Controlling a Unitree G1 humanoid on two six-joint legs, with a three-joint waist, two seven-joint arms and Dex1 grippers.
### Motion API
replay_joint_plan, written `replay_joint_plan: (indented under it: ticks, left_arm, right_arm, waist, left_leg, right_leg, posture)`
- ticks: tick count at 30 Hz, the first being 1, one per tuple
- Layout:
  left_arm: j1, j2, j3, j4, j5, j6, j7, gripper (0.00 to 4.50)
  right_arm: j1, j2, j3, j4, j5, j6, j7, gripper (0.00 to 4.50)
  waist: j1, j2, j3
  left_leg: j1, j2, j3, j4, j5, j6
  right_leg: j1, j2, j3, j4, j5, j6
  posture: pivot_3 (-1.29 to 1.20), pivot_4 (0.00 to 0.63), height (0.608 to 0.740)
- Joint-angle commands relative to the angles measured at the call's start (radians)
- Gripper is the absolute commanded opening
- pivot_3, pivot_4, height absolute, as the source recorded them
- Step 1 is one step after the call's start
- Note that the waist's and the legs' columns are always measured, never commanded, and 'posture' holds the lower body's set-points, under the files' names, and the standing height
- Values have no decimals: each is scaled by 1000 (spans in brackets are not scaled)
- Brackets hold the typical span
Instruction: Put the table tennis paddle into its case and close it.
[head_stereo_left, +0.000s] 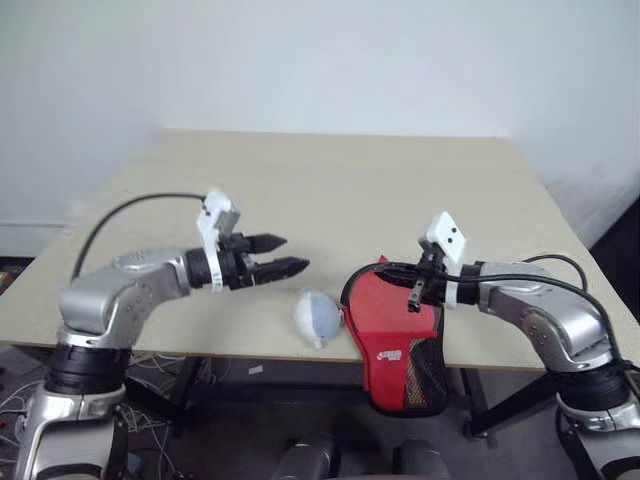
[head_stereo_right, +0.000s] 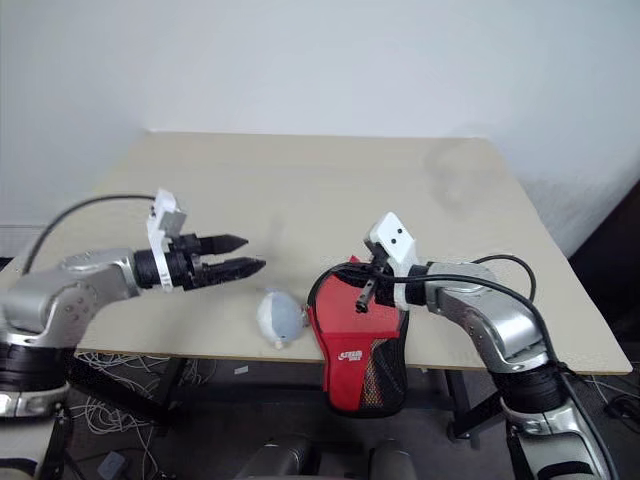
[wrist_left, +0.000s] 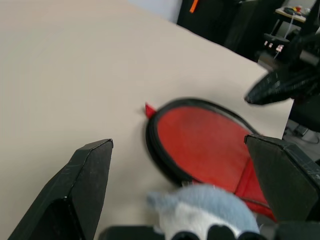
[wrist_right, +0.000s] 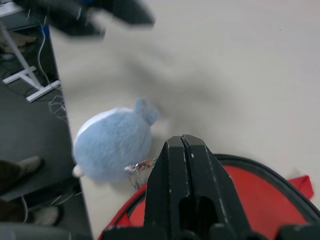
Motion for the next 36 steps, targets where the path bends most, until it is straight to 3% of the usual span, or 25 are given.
replay_joint_plan:
  ticks: [1, 13, 36]
  left_arm:
    - [38, -21, 16, -51, 21, -25, 14, 4500]
    - [205, -45, -7, -71, 85, -36, -1, 4500]
    - [164, -140, -50, -62, 108, 13, 29, 4500]
  right_arm:
    - [-14, 35, 8, 50, -49, -51, -33, 24]
    - [24, 170, 37, 234, -180, -191, -93, 24]
    - [121, 223, 70, 332, -302, -293, -99, 24]
  waist:
    - [0, 0, 0]
    - [-1, 1, 0]
    - [-8, 3, 0]
  left_leg:
    - [0, 0, 0, 0, 0, 0]
    - [1, 4, 0, -1, 2, -3]
    - [6, 17, 3, -1, 1, -9]
  right_leg:
    - [0, 0, 0, 0, 0, 0]
    - [0, 5, 0, 1, 4, -6]
    - [1, 17, 1, 0, 6, -10]
  posture:
    - [0, 0, 739]
    - [0, 0, 739]
    - [0, 0, 739]
